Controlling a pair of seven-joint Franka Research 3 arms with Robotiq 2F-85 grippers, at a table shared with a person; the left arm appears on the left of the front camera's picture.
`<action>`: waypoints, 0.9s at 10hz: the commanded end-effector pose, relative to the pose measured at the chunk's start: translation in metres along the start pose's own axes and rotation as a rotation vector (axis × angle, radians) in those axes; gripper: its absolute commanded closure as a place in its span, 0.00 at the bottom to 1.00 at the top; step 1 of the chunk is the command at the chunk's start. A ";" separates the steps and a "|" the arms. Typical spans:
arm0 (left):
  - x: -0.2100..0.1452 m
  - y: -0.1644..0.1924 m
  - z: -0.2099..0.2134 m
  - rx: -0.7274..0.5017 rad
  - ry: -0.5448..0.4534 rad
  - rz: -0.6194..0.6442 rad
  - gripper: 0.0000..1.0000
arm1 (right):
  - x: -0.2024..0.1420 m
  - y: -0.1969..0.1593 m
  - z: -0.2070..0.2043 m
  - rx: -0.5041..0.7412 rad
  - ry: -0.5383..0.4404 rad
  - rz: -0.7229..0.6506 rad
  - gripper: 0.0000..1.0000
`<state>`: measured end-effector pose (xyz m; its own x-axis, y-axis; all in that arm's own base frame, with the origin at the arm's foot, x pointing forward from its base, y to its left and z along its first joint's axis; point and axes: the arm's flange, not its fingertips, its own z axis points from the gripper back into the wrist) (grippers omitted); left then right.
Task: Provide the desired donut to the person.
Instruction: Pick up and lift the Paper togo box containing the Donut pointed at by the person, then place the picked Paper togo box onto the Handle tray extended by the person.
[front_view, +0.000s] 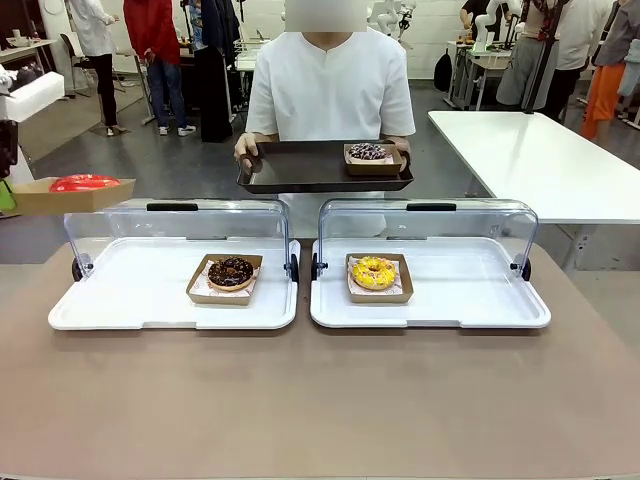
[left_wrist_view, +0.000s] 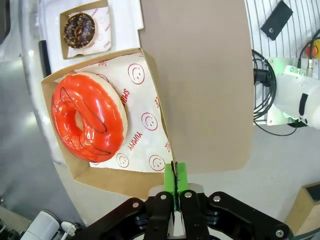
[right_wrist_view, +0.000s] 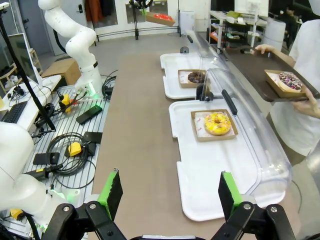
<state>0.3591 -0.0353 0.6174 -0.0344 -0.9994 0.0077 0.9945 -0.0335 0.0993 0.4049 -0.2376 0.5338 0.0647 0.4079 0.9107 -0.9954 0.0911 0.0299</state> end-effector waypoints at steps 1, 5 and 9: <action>-0.002 -0.002 -0.002 -0.005 0.032 0.012 1.00 | -0.001 0.001 0.001 -0.001 -0.004 0.000 0.00; 0.000 0.000 0.000 0.000 0.000 0.000 1.00 | -0.001 0.001 0.001 -0.001 -0.004 0.000 0.00; 0.000 0.000 0.000 0.000 0.000 0.000 1.00 | -0.001 0.001 0.001 -0.001 -0.004 0.000 0.00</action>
<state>0.3598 -0.0346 0.6172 -0.0422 -0.9990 0.0140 0.9944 -0.0406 0.0975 0.4049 -0.2377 0.5338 0.0647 0.4079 0.9107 -0.9954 0.0912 0.0299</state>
